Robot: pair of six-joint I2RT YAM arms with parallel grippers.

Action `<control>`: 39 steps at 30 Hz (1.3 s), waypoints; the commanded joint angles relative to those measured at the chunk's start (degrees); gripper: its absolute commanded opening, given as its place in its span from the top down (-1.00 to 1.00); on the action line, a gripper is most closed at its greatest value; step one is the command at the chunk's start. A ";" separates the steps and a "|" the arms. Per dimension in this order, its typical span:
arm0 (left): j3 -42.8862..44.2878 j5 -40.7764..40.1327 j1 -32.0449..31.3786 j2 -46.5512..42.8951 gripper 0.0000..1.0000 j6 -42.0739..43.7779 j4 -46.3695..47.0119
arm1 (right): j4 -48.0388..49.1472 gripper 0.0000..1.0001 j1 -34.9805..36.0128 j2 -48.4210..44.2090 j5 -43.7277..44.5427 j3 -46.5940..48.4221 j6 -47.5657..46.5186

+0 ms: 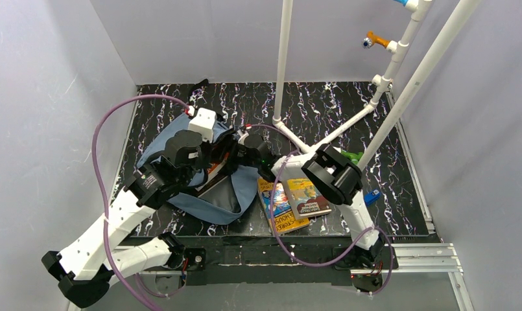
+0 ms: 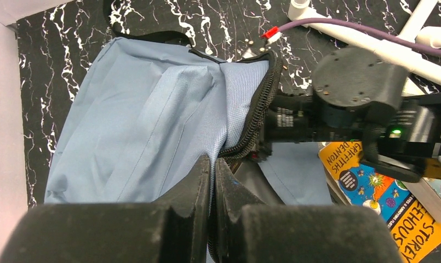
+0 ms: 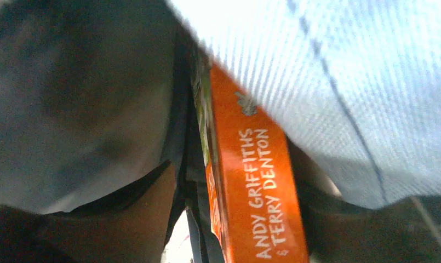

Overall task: Pack the student bag
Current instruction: Place the book in the student bag.

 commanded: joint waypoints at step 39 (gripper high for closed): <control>-9.03 -6.59 -0.26 -2.70 1.00 -3.78 5.72 | -27.68 -0.08 1.28 -16.17 -4.01 -4.06 -31.16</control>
